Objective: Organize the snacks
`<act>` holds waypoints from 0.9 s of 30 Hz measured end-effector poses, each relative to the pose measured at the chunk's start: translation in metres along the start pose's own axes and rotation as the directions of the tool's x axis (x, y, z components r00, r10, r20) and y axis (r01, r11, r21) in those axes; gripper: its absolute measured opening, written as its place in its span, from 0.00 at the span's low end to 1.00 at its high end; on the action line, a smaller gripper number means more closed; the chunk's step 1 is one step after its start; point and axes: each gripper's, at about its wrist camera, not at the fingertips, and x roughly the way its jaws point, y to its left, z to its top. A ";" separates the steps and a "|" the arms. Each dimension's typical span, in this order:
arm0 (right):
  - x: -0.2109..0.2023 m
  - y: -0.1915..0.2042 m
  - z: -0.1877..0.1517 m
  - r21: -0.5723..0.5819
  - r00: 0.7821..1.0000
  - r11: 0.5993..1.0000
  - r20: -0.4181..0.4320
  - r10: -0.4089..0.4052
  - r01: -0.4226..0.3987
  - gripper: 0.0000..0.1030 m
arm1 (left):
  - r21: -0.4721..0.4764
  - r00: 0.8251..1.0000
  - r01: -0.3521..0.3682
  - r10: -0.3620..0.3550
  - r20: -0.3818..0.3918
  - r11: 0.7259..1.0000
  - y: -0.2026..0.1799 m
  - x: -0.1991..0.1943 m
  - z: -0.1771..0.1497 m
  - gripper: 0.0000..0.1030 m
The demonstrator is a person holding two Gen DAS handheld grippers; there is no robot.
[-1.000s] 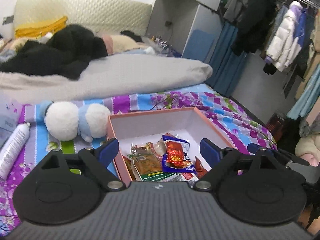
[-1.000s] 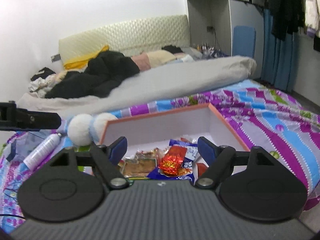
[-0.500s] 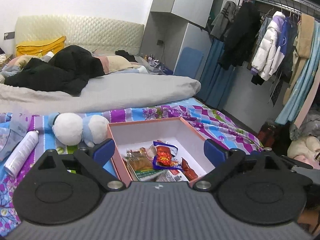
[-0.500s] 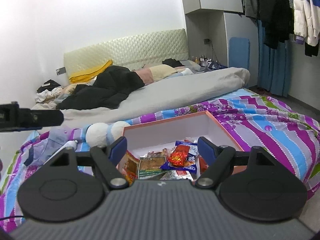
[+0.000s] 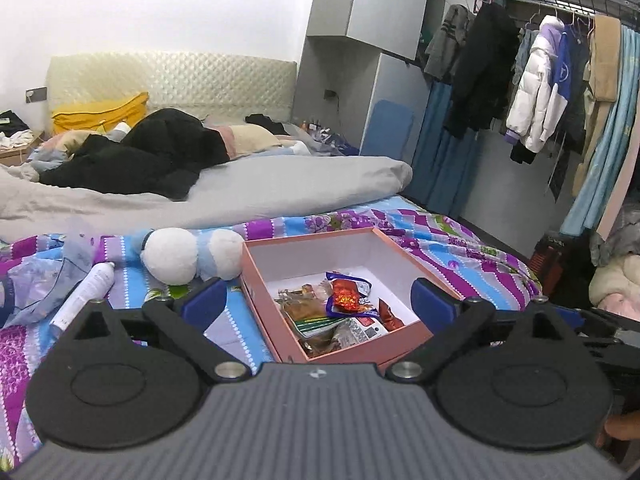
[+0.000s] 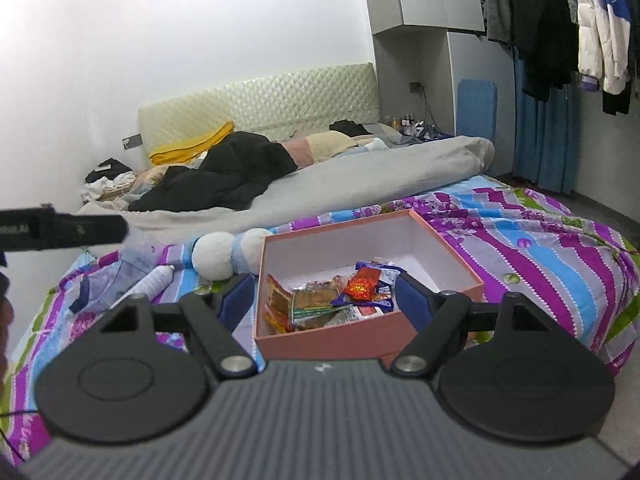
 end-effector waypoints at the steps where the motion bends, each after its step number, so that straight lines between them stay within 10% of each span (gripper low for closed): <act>1: -0.003 -0.001 -0.002 -0.002 1.000 1.000 0.010 -0.009 0.009 0.77 | -0.007 1.000 -0.003 0.003 0.001 1.000 0.000 -0.004 -0.002 0.97; 27: -0.024 -0.005 -0.033 0.028 0.997 0.997 0.009 -0.072 0.071 0.77 | -0.024 0.996 -0.007 0.005 -0.085 1.000 -0.017 -0.004 -0.036 1.00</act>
